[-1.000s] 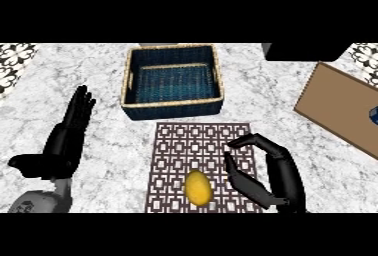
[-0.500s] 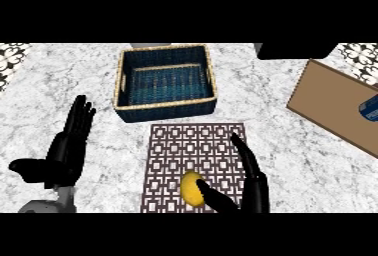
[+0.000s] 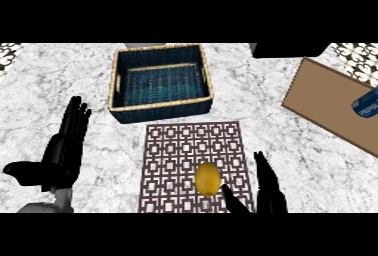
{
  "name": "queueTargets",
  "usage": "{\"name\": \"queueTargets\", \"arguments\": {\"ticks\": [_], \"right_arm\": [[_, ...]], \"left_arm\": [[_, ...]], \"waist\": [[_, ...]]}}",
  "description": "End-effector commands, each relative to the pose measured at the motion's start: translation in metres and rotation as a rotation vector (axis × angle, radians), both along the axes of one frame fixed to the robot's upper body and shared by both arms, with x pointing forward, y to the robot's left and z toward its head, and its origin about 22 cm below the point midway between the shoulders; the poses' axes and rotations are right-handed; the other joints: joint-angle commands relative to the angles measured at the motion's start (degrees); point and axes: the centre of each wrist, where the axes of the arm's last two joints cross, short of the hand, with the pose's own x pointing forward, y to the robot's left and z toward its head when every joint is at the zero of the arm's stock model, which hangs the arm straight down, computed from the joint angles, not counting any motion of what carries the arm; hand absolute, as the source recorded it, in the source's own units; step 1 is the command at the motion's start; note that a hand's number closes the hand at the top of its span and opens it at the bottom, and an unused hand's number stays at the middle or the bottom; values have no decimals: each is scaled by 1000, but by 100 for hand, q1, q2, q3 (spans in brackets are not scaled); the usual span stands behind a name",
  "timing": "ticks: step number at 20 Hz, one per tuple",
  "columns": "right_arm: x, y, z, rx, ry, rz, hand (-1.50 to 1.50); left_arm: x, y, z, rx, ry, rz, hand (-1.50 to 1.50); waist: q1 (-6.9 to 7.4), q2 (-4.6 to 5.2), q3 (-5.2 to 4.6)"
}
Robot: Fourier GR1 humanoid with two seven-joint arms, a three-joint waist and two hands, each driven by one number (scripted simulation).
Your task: Pick the lemon from the placemat and place it in the basket
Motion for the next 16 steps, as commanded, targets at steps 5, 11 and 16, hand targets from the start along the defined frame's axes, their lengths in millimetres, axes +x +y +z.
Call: {"name": "queueTargets", "arguments": {"ticks": [5, 11, 16], "right_arm": [[-8, 38, 31, -90, 257, 40, -150], [5, 77, 84, -213, 335, -29, -150], [-1, 85, 121, -330, 418, -106, -150]], "left_arm": [[-4, -2, -2, -6, 12, -21, 0], [-3, -18, 0, -27, 4, -43, 0], [-5, -15, -2, -25, 3, -37, 0]], "waist": [[201, 22, 42], [246, 22, 87], [307, 51, 111]]}}
